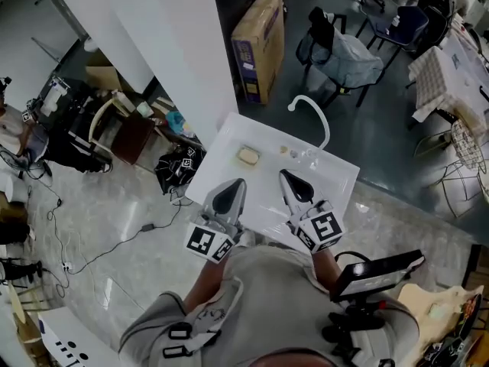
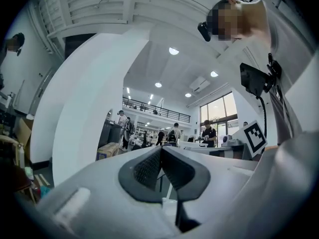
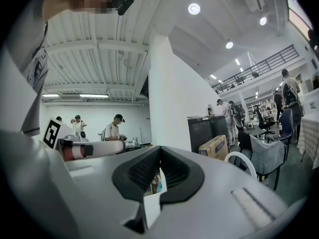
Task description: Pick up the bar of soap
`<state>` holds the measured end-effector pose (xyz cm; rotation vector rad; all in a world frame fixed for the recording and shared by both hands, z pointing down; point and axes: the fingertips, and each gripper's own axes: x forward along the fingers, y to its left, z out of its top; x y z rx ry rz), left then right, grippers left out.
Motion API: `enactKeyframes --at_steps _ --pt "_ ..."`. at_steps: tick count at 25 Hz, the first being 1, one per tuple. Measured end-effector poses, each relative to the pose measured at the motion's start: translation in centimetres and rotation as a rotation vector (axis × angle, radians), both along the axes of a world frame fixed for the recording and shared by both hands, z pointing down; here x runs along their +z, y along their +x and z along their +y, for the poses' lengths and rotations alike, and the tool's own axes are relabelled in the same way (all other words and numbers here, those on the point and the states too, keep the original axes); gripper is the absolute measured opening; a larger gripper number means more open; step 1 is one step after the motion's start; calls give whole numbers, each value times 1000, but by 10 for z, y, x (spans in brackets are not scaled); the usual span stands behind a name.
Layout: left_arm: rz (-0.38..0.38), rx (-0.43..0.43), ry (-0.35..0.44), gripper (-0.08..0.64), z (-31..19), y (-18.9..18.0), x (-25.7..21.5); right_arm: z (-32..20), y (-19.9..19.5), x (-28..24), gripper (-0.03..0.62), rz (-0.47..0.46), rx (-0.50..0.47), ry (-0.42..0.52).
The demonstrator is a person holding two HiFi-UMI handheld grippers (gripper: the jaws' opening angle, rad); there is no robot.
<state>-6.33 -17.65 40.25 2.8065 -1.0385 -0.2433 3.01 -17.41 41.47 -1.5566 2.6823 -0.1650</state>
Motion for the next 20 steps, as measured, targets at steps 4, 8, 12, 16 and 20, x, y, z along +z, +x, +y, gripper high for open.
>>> enactKeyframes --at_steps 4,8,12,16,20 --pt "-13 42 19 -12 -4 2 0 -1 -5 5 2 -7 14 -11" --pt "-3 50 12 -11 -10 -1 0 -4 -9 7 2 -4 20 -17" --pt "2 61 7 -11 -9 -1 1 -7 -15 10 2 2 7 -29" --pt "3 60 5 -11 -10 -6 3 -16 -23 16 11 37 -13 -33" --pt "5 38 1 -11 -16 -16 5 -33 -31 17 429 66 -20 -40"
